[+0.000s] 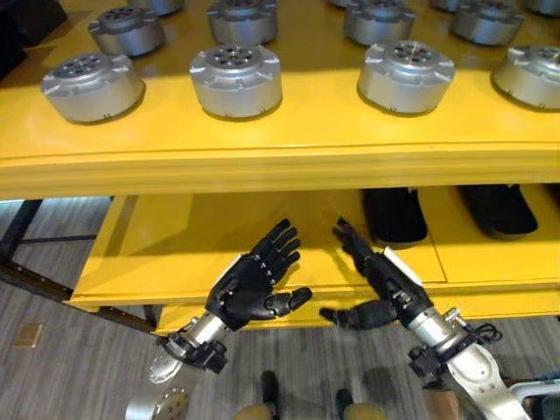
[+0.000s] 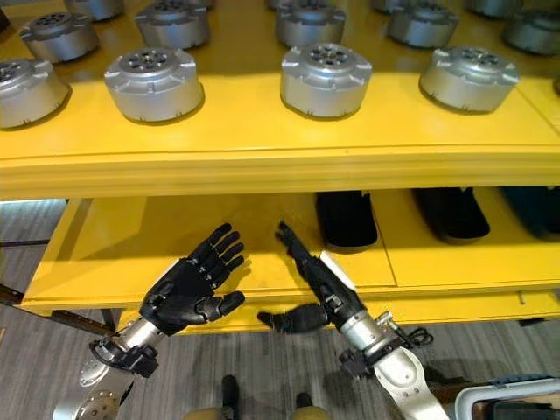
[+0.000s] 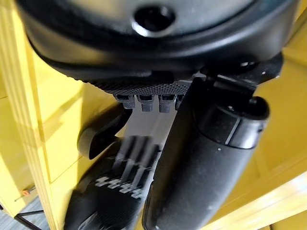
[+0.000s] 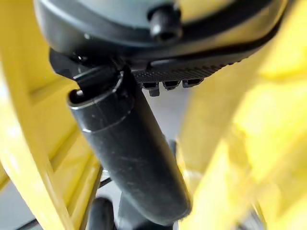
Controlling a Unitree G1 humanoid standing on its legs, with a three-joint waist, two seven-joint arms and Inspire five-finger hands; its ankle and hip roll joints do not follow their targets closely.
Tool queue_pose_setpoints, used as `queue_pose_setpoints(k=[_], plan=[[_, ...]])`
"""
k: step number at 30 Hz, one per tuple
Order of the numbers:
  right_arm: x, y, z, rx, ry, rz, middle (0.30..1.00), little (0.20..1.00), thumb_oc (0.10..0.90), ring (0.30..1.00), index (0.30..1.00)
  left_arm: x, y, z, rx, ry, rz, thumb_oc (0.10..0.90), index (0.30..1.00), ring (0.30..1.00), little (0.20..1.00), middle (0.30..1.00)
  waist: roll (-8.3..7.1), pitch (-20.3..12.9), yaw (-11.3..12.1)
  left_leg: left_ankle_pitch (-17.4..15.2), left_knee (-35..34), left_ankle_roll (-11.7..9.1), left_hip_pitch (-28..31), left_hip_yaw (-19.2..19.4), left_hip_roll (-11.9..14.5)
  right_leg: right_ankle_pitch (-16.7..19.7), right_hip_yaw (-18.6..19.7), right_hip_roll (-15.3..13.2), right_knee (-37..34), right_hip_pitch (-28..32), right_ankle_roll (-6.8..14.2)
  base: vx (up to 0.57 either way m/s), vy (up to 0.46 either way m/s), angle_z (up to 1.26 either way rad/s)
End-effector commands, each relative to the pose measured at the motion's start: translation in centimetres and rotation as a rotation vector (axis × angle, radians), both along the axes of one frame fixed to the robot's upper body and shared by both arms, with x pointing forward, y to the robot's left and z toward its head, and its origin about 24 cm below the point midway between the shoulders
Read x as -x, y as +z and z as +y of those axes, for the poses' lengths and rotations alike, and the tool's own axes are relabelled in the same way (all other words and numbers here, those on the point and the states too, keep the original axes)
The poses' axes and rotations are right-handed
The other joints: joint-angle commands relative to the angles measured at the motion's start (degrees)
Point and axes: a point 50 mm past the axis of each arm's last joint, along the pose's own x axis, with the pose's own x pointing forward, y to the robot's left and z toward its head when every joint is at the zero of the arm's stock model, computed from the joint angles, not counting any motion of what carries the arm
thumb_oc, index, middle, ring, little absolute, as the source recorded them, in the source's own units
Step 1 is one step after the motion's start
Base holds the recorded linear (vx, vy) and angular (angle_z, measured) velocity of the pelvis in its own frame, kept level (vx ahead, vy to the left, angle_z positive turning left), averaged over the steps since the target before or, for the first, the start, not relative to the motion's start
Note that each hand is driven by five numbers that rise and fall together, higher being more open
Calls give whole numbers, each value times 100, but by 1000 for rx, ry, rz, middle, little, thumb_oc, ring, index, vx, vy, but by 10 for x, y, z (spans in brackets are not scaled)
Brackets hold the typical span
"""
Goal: Move parts from the plastic box to the shelf.
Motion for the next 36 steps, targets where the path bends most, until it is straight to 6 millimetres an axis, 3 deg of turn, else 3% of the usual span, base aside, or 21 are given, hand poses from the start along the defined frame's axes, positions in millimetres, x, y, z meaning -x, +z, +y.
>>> queue_pose_setpoints(k=[1, 5, 6, 7, 8, 12, 13, 17, 20, 22, 24, 26, 30, 32, 34, 36], plan=[[-7, 39, 17, -108, 168, -207, 1000, 1000, 900, 1000, 1000, -5, 31, -3, 100, -28, -191, 900, 1000, 1000, 1000, 1000, -58, -517, 33, -1175, 304, 217, 510, 268, -198, 373, 43, 370, 23, -582, -23, -14, 22, -10], [-6, 38, 18, -104, 172, -207, 1000, 1000, 900, 1000, 1000, -5, 31, -3, 101, -32, -190, 900, 1000, 1000, 1000, 1000, -60, -519, 31, -1174, 302, 217, 511, 271, -199, 375, 46, 372, 21, -581, -23, 13, 28, -4], [-4, 38, 12, -134, 137, -167, 1000, 1000, 900, 1000, 1000, 0, 28, -10, 119, -79, -167, 900, 1000, 1000, 1000, 1000, -115, -580, -21, -1146, 209, 228, 568, 358, -217, 473, 144, 389, -96, -558, 17, 78, 230, 1], [0, 37, 1, -141, -14, -195, 1000, 1000, 900, 1000, 1000, 3, 28, -12, 110, -88, -179, 900, 1000, 1000, 1000, 1000, -159, -523, -113, -1144, 169, 274, 572, 464, -221, 544, 245, 381, -103, -655, 62, 78, 232, -1], [0, 37, 0, -141, -21, -194, 1000, 1000, 900, 1000, 1000, 3, 28, -13, 112, -90, -180, 900, 1000, 1000, 1000, 1000, -159, -517, -114, -1145, 169, 278, 569, 469, -221, 547, 254, 380, -100, -664, 64, -55, 166, -8], [-3, 45, -1, -120, -171, -326, 1000, 1000, 900, 1000, 1000, -10, 44, -27, 127, -100, -297, 900, 1000, 1000, 1000, 1000, -134, -70, -305, -1126, 162, 372, 158, 668, -236, 607, 392, 370, 89, -1254, 104, -312, 141, -33], [-2, 46, -1, -113, -173, -335, 1000, 1000, 900, 1000, 1000, -10, 45, -27, 126, -88, -302, 900, 1000, 1000, 1000, 1000, -127, -37, -309, -1117, 146, 374, 153, 735, -230, 577, 315, 374, 143, -1286, 105, -82, 88, -20], [0, 49, -5, -92, -168, -371, 1000, 1000, 900, 1000, 1000, -6, 48, -16, 95, 6, -339, 900, 1000, 1000, 1000, 1000, -120, -3, -213, -1061, 205, 394, 134, 1341, -70, 231, -615, 162, 905, -1481, 195, -58, 60, -103], [4, 48, -14, -119, -199, -368, 1000, 1000, 900, 1000, 1000, -3, 48, -12, 97, -3, -329, 900, 1000, 1000, 1000, 1000, -116, -83, -168, -1104, 441, 476, 61, 1458, -3, 9, -817, -81, 1458, -1454, 225, 13, -36, -77], [4, 48, -17, -117, -206, -376, 1000, 1000, 900, 1000, 1000, -3, 47, -11, 96, -9, -330, 900, 1000, 1000, 1000, 1000, -120, -89, -128, -1124, 561, 500, 38, 1538, 23, 55, -972, -268, 1728, -1456, 261, 15, -63, -5], [1, 51, -13, -102, -200, -409, 1000, 1000, 900, 1000, 1000, -4, 48, -10, 97, -23, -332, 900, 1000, 1000, 1000, 1000, -132, -59, -8, -1282, 816, 510, 30, 1630, 69, 156, -1205, -723, 2175, -1340, 307, 16, -117, 11], [-8, 61, -3, -107, -206, -483, 1000, 1000, 900, 1000, 1000, -6, 47, -13, 88, -50, -342, 900, 1000, 1000, 1000, 1000, -133, -50, 141, -1296, 1057, 471, -131, 1761, 244, 222, -1401, -893, 2088, -1156, 277, -101, -296, -36], [-20, 62, 3, -101, -263, -475, 1000, 1000, 900, 1000, 1000, -13, 50, -19, 93, -62, -334, 900, 1000, 1000, 1000, 1000, -92, -25, 151, -1206, 1128, 264, -125, 1879, 476, -22, -1563, -841, 1746, -875, 268, -40, -210, -17], [-24, 50, -4, -61, -330, -392, 1000, 1000, 900, 1000, 1000, -12, 49, -19, 114, -58, -314, 900, 1000, 1000, 1000, 1000, -44, -114, 49, -1086, 987, 108, -9, 2018, 594, -134, -1673, -789, 1352, -669, 312, -34, -180, -45], [-23, 47, -5, -54, -319, -368, 1000, 1000, 900, 1000, 1000, -12, 48, -17, 116, -54, -308, 900, 1000, 1000, 1000, 1000, -36, -143, 21, -1071, 942, 90, 15, 2034, 598, -127, -1682, -779, 1277, -645, 320, -39, -109, -44], [-16, 31, -16, 73, -324, -316, 1000, 1000, 900, 1000, 1000, -9, 44, -13, 125, -71, -290, 900, 1000, 1000, 1000, 1000, -21, -213, -124, -1019, 753, 33, 137, 2104, 593, -43, -1644, -694, 956, -592, 299, -72, -186, -39]])
